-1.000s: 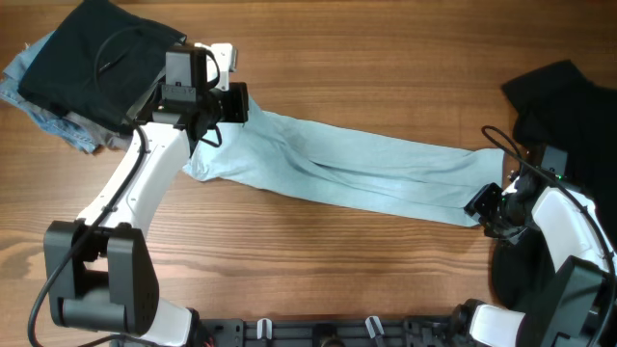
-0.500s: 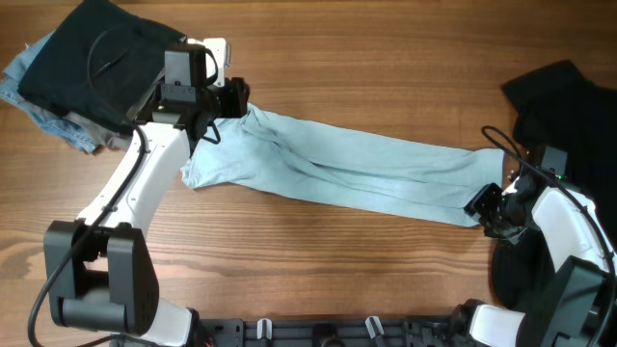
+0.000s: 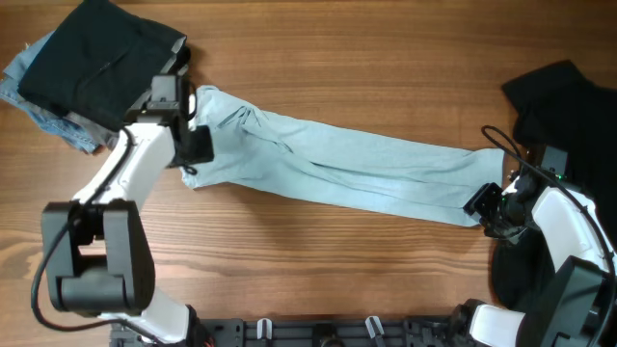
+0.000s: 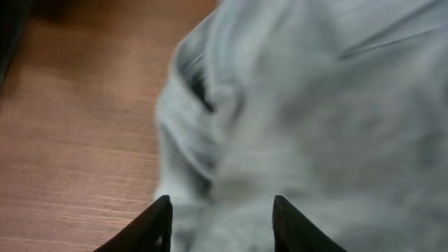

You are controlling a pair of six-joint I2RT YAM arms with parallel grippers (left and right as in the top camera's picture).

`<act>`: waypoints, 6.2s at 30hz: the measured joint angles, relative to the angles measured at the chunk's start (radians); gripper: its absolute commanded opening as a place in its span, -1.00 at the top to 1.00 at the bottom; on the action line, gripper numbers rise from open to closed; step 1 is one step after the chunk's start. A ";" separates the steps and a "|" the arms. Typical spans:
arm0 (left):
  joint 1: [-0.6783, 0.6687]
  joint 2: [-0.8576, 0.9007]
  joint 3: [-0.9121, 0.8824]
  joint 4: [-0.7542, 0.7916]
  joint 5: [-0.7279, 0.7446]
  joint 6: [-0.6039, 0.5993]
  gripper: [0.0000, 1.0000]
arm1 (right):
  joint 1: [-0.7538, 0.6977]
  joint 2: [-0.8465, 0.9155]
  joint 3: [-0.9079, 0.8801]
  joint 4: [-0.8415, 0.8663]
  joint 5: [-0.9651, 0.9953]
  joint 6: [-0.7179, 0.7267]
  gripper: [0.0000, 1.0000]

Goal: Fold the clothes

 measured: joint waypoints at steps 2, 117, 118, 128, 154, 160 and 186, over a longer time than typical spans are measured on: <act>0.026 0.024 -0.003 0.006 0.020 0.011 0.37 | 0.000 0.000 0.000 0.000 0.000 0.000 -0.27; 0.071 0.068 0.095 0.148 0.307 0.071 0.92 | 0.000 0.000 0.001 0.004 0.000 0.000 -0.29; 0.071 0.068 0.095 0.172 0.312 0.062 0.92 | 0.000 0.000 0.001 0.008 0.000 0.000 -0.29; 0.071 0.097 0.095 0.094 0.261 0.100 0.07 | 0.000 0.000 0.001 0.005 0.000 0.000 -0.29; 0.071 0.130 0.205 0.019 0.337 0.139 0.92 | 0.000 0.000 0.002 0.004 0.000 0.000 -0.29; 0.071 0.130 0.205 0.069 0.328 0.139 0.54 | 0.000 0.000 0.002 0.010 0.000 0.000 -0.29; 0.030 0.048 0.209 -0.203 0.283 0.122 0.92 | 0.000 0.000 0.003 0.008 0.000 0.000 -0.29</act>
